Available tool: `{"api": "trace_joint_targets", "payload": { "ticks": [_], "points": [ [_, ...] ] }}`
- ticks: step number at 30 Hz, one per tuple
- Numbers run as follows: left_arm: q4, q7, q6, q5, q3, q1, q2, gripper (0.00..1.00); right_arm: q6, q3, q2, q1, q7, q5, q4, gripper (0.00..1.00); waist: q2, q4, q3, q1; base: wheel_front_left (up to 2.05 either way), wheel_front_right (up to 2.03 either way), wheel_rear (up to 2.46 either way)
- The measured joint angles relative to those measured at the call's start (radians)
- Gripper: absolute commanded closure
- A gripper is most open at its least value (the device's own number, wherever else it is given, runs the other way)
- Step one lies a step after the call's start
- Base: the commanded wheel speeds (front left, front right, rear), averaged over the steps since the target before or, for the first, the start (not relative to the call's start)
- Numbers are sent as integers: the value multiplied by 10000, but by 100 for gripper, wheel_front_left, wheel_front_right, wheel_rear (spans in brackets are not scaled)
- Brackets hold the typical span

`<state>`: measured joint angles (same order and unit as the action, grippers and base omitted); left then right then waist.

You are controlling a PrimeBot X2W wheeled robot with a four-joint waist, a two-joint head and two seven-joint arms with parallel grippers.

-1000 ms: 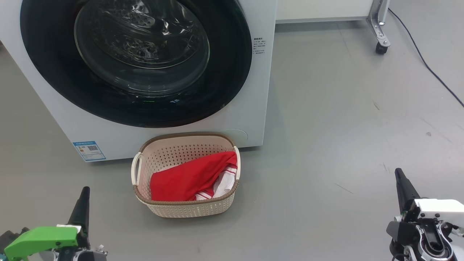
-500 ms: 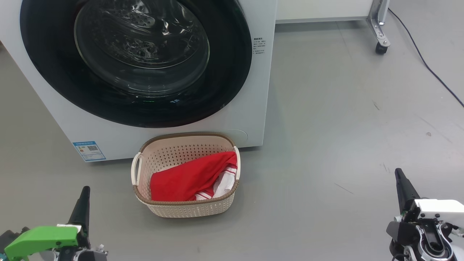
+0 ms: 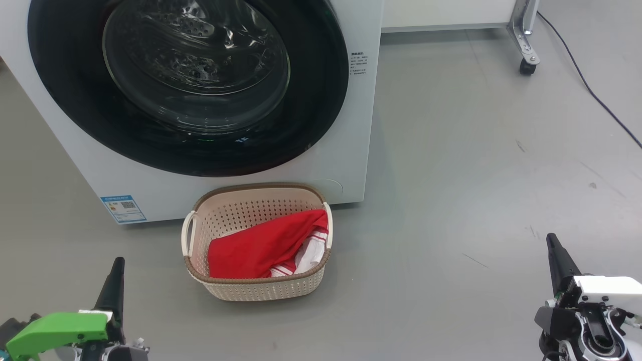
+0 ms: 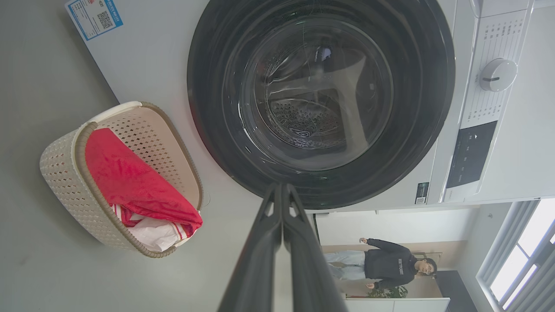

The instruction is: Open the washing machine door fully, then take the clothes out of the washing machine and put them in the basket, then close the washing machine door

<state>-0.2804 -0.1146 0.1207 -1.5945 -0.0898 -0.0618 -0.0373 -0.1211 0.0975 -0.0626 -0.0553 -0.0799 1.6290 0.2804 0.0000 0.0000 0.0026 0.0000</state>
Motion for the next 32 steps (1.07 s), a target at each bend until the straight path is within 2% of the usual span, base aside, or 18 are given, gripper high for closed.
{"api": "trace_joint_targets", "payload": {
  "ticks": [32],
  "points": [
    [25,0,0,0,6,-1,0,100,0,19,4,-15,-27,0,12,100,0,-1,0,0,0,0,0]
  ]
}}
